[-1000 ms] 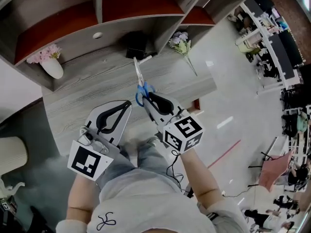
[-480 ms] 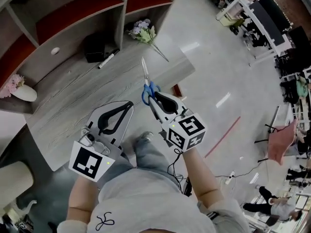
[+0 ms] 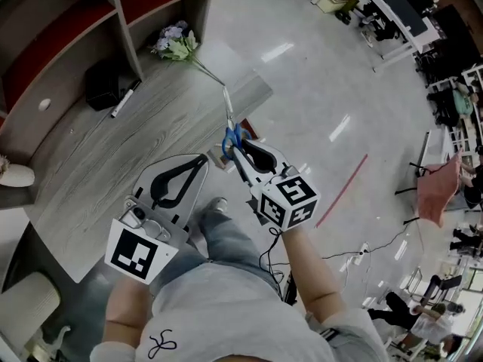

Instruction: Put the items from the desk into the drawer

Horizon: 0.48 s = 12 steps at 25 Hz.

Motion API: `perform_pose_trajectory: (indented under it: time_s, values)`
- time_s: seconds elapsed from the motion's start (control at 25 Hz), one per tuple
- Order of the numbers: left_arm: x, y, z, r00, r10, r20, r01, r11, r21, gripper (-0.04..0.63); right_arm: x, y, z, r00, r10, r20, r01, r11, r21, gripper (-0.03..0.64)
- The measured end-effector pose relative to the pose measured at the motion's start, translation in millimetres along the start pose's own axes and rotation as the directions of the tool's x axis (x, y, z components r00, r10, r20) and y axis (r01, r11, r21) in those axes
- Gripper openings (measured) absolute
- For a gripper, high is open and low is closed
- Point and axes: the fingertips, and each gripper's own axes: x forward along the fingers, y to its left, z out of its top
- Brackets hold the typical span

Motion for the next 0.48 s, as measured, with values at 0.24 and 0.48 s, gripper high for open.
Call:
perform_pose_trajectory:
  time_s: [0.24, 0.48]
  values:
    - [29.3, -7.7, -10.6, 0.999, -0.029, -0.019, 0.028, 0.999, -0.015, 0.009, 1.5, -52.8, -37.6, 0.995, -0.075, -0.062, 0.080, 0.993, 0.083, 0.083]
    - [49.5, -5.6, -23.5, 0.998, -0.035, -0.048, 0.035, 0.999, -0.014, 0.009, 9.6, -89.5, -79.1, 0.984, -0.113, -0.135, 0.133, 0.980, 0.150, 0.083]
